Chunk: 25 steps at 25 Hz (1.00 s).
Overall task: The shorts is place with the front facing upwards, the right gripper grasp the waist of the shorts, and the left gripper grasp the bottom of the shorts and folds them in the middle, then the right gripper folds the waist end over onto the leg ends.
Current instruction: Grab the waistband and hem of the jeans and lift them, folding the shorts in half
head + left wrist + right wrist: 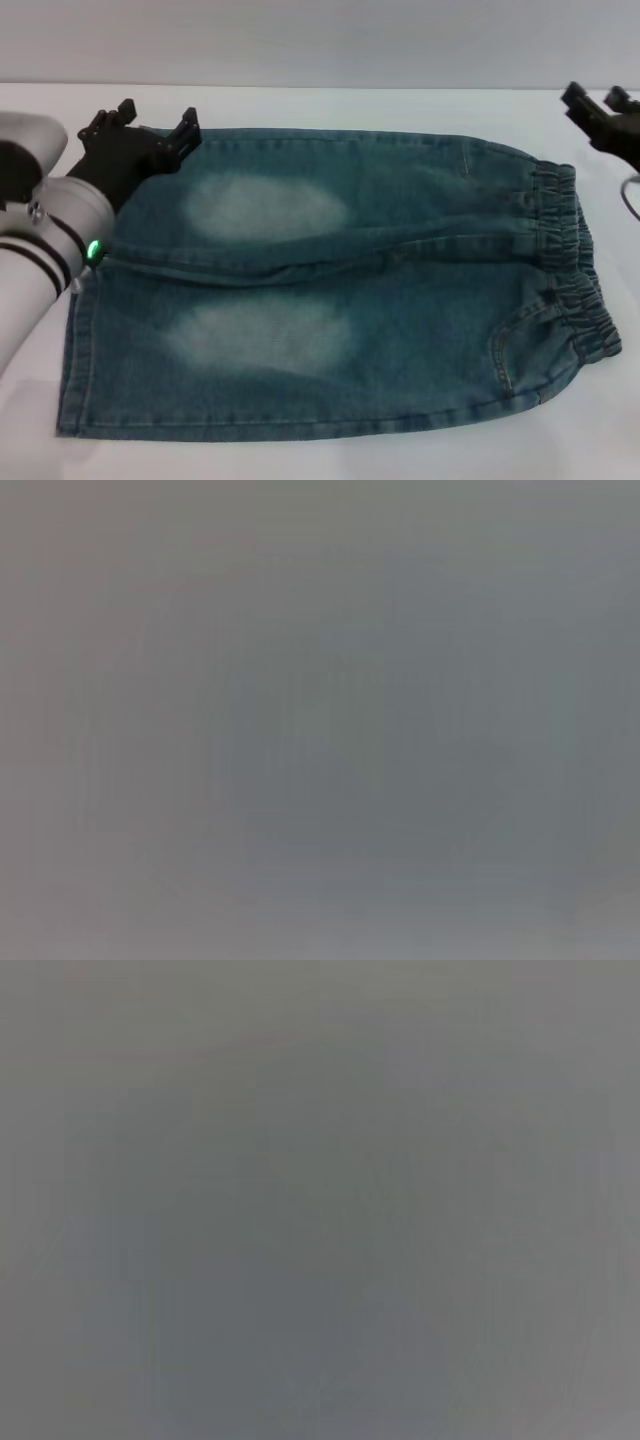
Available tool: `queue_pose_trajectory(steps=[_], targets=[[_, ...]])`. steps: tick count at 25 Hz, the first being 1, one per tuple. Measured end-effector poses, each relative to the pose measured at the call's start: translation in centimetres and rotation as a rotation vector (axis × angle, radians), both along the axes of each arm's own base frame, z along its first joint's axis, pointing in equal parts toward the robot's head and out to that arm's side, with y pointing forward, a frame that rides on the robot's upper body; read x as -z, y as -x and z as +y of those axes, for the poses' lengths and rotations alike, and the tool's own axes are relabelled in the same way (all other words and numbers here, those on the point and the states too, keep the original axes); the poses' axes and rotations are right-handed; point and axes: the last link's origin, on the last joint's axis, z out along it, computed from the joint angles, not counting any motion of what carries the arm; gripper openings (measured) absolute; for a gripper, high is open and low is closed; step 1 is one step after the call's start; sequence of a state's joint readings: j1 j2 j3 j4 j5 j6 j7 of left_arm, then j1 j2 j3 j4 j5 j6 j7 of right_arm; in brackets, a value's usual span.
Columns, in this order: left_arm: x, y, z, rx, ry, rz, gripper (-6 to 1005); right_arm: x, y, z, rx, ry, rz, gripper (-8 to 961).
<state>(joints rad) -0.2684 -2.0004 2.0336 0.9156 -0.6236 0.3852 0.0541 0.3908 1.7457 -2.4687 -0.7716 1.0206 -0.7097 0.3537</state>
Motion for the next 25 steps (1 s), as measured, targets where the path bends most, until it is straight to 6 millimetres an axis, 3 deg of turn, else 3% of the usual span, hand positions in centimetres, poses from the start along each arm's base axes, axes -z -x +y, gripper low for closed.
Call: queue_pose_trajectory(steps=[4, 6, 7, 15, 21, 23, 24, 25], targets=[[-0.2, -1.5, 0.1, -0.013, 0.036, 0.022, 803, -0.5, 1.9, 2.1, 0.112, 0.113, -0.04, 573], [-0.2, -1.8, -0.1, -0.013, 0.038, 0.021, 803, -0.9, 3.0, 2.1, 0.143, 0.151, -0.059, 550], [-0.3, -2.2, -0.4, -0.017, 0.046, 0.015, 803, -1.4, 4.2, 1.6, 0.162, 0.178, -0.092, 538], [-1.4, -3.0, -0.9, -0.14, 0.173, 0.023, 804, -4.6, 7.4, -1.9, 0.229, 0.289, -0.277, 445], [-1.5, -3.4, -1.5, -0.17, 0.245, 0.062, 804, -7.2, 7.3, -5.6, 0.27, 0.346, -0.348, 534], [-1.5, -3.9, -2.0, -0.164, 0.278, 0.093, 804, -7.8, 7.1, -6.2, 0.286, 0.363, -0.34, 653], [-2.1, -4.9, -3.6, -0.13, 0.305, 0.15, 805, -8.0, 6.8, -6.5, 0.301, 0.37, -0.332, 713], [-2.1, -4.9, -3.6, -0.13, 0.305, 0.15, 805, -8.1, 6.5, -6.7, 0.315, 0.376, -0.325, 713]])
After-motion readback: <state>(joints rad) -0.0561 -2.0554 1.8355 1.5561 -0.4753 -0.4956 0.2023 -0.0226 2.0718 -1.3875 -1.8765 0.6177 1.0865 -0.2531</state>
